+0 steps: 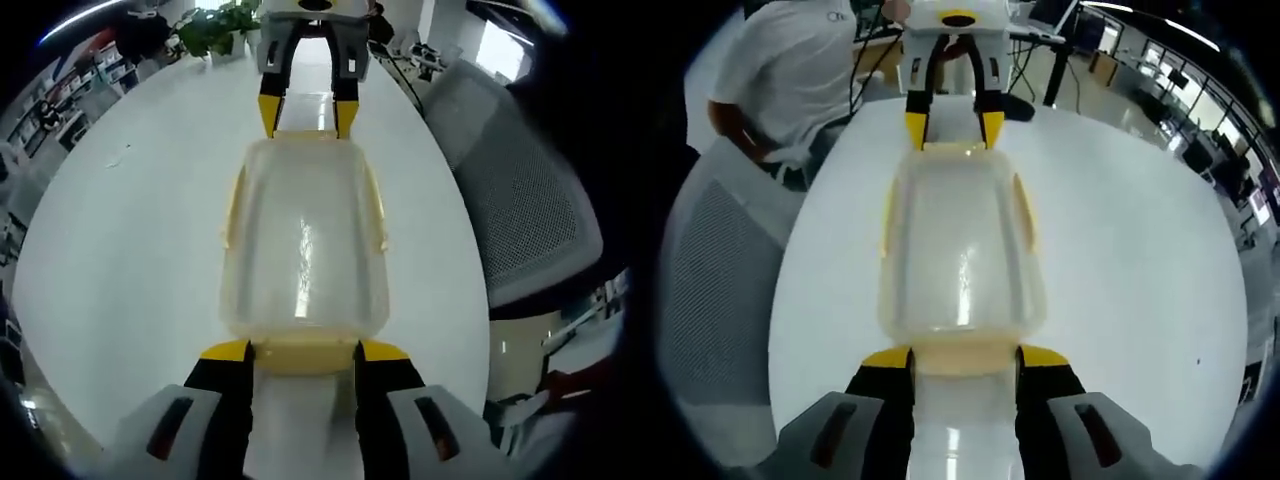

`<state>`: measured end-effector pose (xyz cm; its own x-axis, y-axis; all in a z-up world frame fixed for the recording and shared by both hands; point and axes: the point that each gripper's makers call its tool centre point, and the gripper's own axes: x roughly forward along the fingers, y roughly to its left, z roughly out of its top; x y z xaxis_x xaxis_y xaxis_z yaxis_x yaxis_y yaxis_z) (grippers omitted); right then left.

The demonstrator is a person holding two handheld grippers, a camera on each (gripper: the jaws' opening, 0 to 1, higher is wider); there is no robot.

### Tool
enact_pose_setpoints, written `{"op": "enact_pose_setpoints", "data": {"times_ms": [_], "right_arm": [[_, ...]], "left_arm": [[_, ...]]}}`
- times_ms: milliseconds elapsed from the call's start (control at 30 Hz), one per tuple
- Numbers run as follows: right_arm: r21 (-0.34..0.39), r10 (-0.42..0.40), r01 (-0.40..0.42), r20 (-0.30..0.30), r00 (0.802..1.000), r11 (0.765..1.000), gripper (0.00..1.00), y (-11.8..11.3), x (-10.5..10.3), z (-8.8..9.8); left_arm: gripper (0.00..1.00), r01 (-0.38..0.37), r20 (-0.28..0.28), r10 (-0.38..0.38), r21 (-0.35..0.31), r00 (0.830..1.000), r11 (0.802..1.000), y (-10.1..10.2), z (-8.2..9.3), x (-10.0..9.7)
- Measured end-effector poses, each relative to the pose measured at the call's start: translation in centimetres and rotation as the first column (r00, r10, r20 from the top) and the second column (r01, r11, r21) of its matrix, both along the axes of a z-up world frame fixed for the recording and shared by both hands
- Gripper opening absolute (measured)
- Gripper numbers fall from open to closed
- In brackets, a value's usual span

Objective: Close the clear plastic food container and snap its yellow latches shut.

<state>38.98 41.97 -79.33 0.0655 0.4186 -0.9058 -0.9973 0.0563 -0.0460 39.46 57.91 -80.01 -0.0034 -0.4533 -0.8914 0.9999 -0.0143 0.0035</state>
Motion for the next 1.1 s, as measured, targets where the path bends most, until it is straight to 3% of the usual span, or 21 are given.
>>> {"op": "enact_pose_setpoints", "data": {"times_ms": [700, 1100], "right_arm": [[-0.007, -0.024, 0.024, 0.025, 0.999, 1.000, 0.38, 0.1, 0.5, 3.2], [-0.011, -0.038, 0.039, 0.027, 0.999, 0.999, 0.38, -0.4, 0.6, 3.3]], "left_arm": [[0.39, 0.018, 0.008, -0.018, -0.003, 1.000, 1.000, 0.1, 3.6, 0.8], [0.39, 0.031, 0.015, -0.031, -0.012, 0.999, 0.999, -0.3, 3.6, 1.1]]}}
